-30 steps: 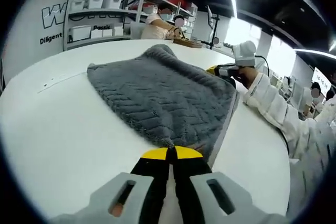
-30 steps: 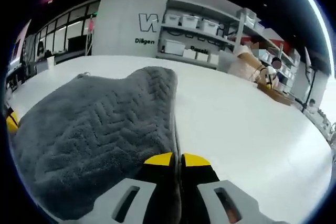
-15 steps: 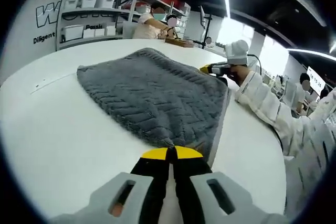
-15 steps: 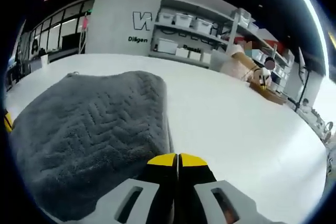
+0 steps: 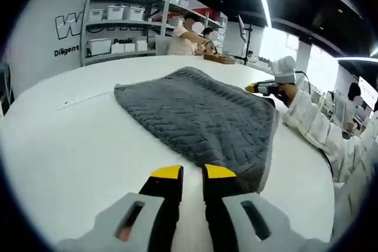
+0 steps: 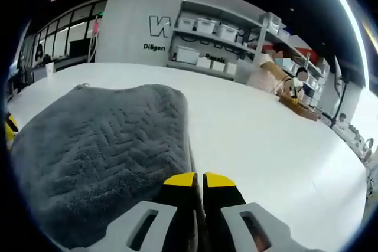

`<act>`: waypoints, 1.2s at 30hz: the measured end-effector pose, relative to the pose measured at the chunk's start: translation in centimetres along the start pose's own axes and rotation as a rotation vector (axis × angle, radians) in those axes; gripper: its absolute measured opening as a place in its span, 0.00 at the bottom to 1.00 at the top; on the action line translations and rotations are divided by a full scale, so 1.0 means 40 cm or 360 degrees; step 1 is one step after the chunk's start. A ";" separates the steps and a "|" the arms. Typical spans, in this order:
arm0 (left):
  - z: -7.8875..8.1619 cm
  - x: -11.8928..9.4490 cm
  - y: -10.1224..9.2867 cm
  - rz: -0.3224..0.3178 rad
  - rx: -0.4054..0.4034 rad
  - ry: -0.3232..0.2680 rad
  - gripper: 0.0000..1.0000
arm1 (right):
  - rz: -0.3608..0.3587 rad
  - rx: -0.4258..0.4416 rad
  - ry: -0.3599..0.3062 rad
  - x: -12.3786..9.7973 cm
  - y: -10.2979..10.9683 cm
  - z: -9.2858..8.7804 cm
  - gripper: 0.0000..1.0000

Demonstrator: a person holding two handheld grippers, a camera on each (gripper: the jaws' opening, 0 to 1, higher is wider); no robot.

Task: Open the folded towel by lifting each exposed corner and separating the folded layers until the towel lies flat within the target outline without major curled edges

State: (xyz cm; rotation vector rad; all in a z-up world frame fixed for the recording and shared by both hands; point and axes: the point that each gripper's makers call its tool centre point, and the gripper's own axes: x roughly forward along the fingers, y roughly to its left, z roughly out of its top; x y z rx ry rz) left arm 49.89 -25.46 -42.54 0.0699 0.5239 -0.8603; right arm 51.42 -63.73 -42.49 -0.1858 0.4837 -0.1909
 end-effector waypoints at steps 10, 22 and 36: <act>0.069 -0.015 0.056 0.0137 -0.0143 -0.0266 0.55 | 0.0007 0.0032 -0.0028 -0.006 0.004 0.014 0.20; 0.078 0.031 0.030 0.0153 -0.0178 -0.0294 0.92 | 0.0108 0.0161 -0.0147 -0.027 0.038 0.069 0.77; 0.084 0.042 0.062 0.0204 -0.0273 -0.0331 0.98 | 0.0187 0.0007 -0.0200 -0.052 0.083 0.110 0.96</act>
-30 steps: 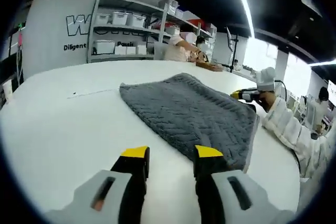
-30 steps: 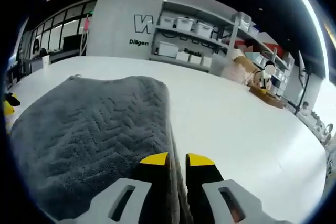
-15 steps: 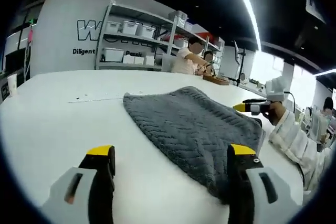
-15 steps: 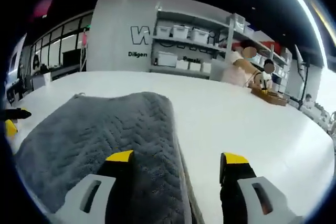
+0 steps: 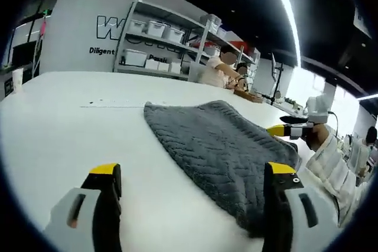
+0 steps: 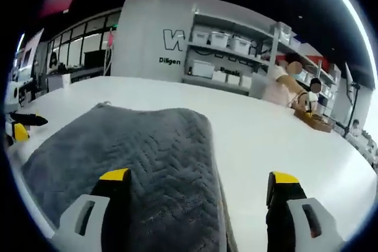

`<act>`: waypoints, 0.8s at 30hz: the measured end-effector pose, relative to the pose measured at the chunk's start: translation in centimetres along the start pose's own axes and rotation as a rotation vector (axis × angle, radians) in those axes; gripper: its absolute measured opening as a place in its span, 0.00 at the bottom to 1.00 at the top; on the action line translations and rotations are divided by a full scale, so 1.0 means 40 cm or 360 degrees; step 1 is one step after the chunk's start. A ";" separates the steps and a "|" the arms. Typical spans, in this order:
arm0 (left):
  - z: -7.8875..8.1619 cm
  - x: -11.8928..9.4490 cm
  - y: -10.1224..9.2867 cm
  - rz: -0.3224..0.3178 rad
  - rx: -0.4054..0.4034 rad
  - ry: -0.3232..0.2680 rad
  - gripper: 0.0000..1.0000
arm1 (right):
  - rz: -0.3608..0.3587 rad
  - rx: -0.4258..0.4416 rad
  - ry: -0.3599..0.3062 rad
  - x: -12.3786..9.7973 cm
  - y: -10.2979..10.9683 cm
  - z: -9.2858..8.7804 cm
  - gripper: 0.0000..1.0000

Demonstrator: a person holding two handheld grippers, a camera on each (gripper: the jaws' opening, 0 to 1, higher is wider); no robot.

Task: Open the folded towel by lifting each exposed corner and separating the folded layers until the towel lies flat within the target outline without major curled edges

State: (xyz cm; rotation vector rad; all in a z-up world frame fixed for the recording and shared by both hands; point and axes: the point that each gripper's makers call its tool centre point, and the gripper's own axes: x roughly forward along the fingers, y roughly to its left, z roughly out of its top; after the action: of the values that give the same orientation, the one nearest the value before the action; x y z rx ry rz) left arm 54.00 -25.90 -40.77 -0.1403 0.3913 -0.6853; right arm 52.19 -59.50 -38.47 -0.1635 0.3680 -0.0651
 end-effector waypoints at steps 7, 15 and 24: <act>0.011 0.014 0.009 0.0047 -0.0042 -0.0056 0.79 | 0.0066 -0.0019 -0.0094 -0.006 0.029 0.036 0.99; 0.009 0.033 0.015 0.0062 -0.0128 -0.0077 0.50 | 0.0109 -0.0046 -0.0059 0.001 0.048 0.027 0.99; -0.021 0.070 0.018 0.0087 -0.0160 -0.0006 0.35 | 0.0118 -0.0068 -0.0048 0.003 0.054 0.026 0.97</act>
State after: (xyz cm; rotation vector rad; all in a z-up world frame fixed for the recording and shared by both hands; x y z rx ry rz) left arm 56.07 -27.14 -42.56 -0.2252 0.4244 -0.6115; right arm 52.73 -57.25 -37.93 -0.1925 0.3451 0.0183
